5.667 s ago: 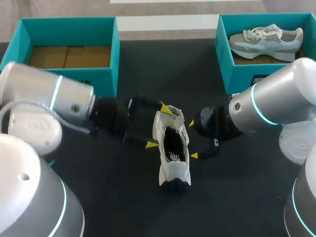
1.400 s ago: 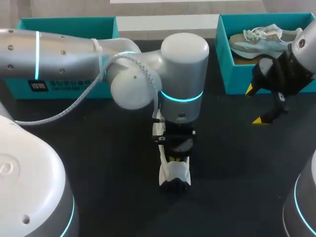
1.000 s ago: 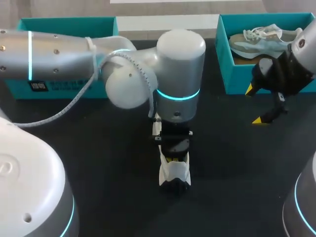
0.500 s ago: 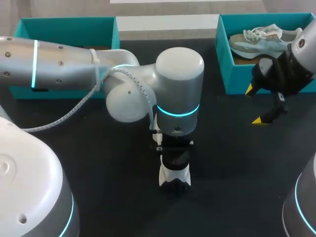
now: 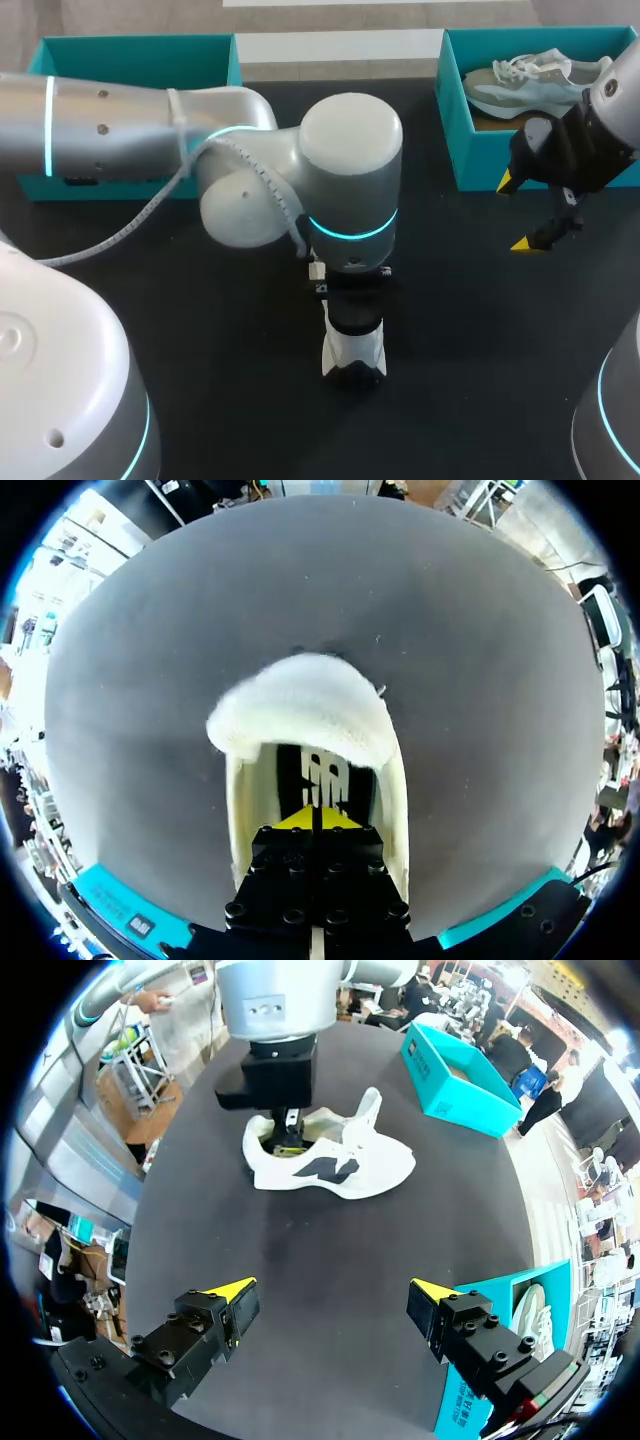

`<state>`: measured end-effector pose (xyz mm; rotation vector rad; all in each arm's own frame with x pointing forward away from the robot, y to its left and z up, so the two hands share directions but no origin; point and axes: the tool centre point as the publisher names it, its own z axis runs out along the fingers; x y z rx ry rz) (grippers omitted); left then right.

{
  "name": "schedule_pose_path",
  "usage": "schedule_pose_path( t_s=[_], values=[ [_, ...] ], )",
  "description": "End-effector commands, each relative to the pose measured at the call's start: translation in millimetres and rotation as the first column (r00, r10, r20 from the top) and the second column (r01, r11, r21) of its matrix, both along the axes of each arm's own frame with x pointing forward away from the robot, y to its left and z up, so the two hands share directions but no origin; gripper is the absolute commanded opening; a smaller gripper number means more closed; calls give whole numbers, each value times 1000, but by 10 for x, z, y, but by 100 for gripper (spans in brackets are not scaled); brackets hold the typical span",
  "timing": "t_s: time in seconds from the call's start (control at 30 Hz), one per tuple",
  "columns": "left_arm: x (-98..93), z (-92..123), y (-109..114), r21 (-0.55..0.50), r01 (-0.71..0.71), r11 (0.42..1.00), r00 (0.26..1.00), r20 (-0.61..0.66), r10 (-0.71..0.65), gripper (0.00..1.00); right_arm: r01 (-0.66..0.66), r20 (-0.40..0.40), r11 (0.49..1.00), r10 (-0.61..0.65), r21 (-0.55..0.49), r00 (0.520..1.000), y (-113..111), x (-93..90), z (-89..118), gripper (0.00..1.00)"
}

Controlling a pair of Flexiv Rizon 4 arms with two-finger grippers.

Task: Take the shoe out of the shoebox, open the shoe tongue, remove and reinsert the insole, then place the shoe into the shoebox

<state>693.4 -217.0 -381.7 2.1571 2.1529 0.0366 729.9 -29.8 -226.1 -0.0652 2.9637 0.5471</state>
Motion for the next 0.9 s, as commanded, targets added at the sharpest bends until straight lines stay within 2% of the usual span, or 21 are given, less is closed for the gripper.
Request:
schedule_pose_path(
  t_s=[0.03, 0.2, 0.53, 0.77, 0.8, 0.83, 0.9],
  values=[
    [15, -198, -8, -2, -10, 1000, 999, 43, 10, 0, 1, 1, 1000, -1, -1, 1000, 3, -4, -5, 100],
    [23, -252, -14, 23, 6, 1000, 997, 70, -8, 0, 1, 1, 1000, -1, -1, 1000, 3, -4, -5, 100],
    [122, 217, 82, 42, 8, 999, 974, 228, -17, 0, 1, 1, 1000, -1, -1, 1000, 3, -4, -5, 100],
    [243, 361, 88, -3, -37, 999, 939, 341, 35, 0, 1, 1, 1000, -1, -1, 1000, 3, -4, -5, 100],
    [255, 360, 89, 0, -39, 999, 939, 342, 37, 7, 1, 1, 1000, -1, -1, 1000, 3, -4, -5, 100],
    [283, 356, 88, -1, -54, 999, 941, 334, 52, 27, 1, 1, 1000, -1, -1, 1000, 3, -4, -5, 100],
    [318, 342, 86, 3, -59, 998, 941, 333, 54, 41, 1, 1, 1000, -1, -1, 1000, 3, -4, -5, 100]
  ],
)
